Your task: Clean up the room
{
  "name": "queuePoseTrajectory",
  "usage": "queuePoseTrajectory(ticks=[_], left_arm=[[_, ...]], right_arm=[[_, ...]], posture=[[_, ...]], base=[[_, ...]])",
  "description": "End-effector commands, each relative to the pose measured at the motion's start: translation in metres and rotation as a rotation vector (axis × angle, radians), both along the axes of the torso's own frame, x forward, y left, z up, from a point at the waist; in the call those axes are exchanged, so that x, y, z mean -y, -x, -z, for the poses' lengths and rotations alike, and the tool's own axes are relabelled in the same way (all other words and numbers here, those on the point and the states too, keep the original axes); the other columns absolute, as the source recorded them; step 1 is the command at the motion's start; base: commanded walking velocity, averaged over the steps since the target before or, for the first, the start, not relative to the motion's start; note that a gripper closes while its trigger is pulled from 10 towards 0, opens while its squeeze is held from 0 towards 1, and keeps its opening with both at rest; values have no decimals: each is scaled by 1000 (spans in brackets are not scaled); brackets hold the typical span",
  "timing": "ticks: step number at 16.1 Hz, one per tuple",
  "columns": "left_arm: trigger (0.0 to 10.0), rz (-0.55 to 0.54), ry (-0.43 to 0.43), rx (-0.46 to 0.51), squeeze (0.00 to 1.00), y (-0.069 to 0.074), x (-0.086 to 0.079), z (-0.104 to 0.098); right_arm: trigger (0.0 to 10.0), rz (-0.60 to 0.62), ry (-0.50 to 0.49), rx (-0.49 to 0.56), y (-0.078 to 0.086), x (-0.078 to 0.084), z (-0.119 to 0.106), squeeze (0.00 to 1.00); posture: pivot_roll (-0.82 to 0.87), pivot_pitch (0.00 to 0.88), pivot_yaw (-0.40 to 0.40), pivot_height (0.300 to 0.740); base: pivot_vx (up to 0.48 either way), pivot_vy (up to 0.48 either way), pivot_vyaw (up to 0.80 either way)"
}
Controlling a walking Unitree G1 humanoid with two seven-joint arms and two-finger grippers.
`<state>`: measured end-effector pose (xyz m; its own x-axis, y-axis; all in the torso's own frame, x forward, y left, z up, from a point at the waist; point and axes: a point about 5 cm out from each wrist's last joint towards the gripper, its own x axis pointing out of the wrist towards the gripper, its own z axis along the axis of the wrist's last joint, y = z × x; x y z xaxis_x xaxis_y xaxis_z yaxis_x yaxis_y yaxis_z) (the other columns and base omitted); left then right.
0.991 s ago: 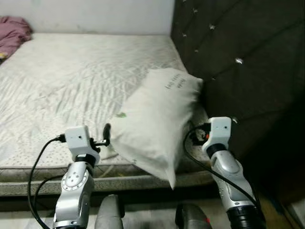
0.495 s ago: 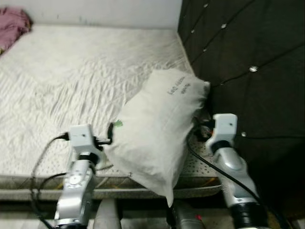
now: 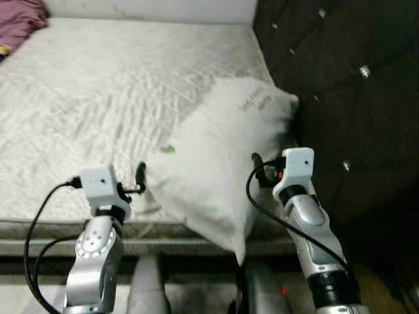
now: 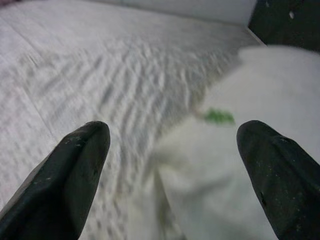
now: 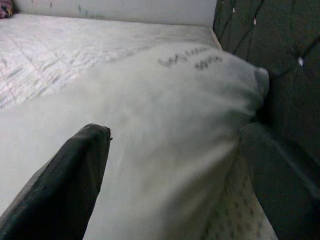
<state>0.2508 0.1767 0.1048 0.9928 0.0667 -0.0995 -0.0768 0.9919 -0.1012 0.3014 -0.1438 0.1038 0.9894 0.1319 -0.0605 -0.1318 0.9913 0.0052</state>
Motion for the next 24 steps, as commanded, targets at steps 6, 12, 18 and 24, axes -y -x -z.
queuePoseTrajectory(ticks=[6, 12, 18, 24], left_arm=[[10000, -30, 13, -46, 0, 11, -2, 6], [10000, -76, -22, -57, 0, 12, -11, 3], [10000, -99, -55, -92, 0, 27, -22, 8], [10000, -60, -51, -98, 0, 33, -23, 8]], right_arm=[[10000, -40, 15, -86, 2, -2, 12, 0], [10000, -122, -6, -108, -1, -11, 11, 0], [10000, -359, -8, -182, -5, -25, 11, 0], [10000, -548, -60, -212, -18, -19, -7, 0]], posture=[[63, 105, -62, 549], [54, 122, -51, 524], [70, 131, -53, 510], [74, 120, -50, 510]], base=[[0, 0, 0], [0, 0, 0], [0, 0, 0], [0, 0, 0]])
